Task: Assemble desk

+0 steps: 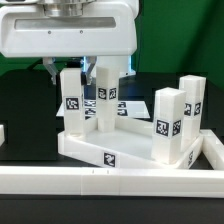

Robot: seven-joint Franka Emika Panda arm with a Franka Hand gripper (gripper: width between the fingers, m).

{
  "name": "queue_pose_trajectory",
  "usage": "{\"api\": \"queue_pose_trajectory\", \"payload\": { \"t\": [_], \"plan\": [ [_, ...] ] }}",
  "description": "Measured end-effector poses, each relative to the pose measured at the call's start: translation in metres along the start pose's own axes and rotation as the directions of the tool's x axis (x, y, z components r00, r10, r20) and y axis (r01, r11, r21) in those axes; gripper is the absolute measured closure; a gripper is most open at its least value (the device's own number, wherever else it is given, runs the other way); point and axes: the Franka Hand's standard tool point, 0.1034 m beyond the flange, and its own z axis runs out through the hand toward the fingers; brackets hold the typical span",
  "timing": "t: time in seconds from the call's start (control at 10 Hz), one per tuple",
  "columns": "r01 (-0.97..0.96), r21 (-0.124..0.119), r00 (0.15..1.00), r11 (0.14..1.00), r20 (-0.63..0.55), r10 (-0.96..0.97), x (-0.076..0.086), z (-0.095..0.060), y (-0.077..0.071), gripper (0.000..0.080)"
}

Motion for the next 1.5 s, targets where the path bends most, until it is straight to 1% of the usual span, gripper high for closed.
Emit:
{"api": "queue_pose_trajectory", "payload": {
  "t": [0.3,0.5,0.6,0.7,0.9,1.0,1.1,1.2,1.4,1.5],
  "plan": [
    [-0.237,0.001,0.972,0.972,0.000,0.237,0.0000,0.0002,-0.0003,0.0511],
    [-0.341,0.002,0.940,0.940,0.000,0.341,0.0000,0.0002,-0.0004,0.0509],
    [-0.437,0.002,0.899,0.899,0.000,0.437,0.0000,0.0003,-0.0004,0.0509],
    [-0.533,0.007,0.846,0.846,-0.006,0.533,0.0000,0.0008,-0.0001,0.0509],
    [-0.718,0.037,0.695,0.695,-0.008,0.719,-0.0006,0.0016,0.0009,0.0509],
    [-0.786,0.062,0.616,0.615,-0.008,0.788,-0.0005,0.0018,0.0017,0.0509],
    [-0.848,0.082,0.525,0.523,-0.006,0.851,0.0003,0.0020,0.0024,0.0509],
    [-0.888,0.094,0.452,0.451,-0.002,0.892,0.0009,0.0022,0.0025,0.0509],
    [-0.951,0.099,0.297,0.293,0.025,0.955,0.0006,0.0021,0.0029,0.0509],
    [-0.965,0.091,0.251,0.247,0.036,0.967,-0.0001,0.0023,0.0024,0.0509]
  ]
}}
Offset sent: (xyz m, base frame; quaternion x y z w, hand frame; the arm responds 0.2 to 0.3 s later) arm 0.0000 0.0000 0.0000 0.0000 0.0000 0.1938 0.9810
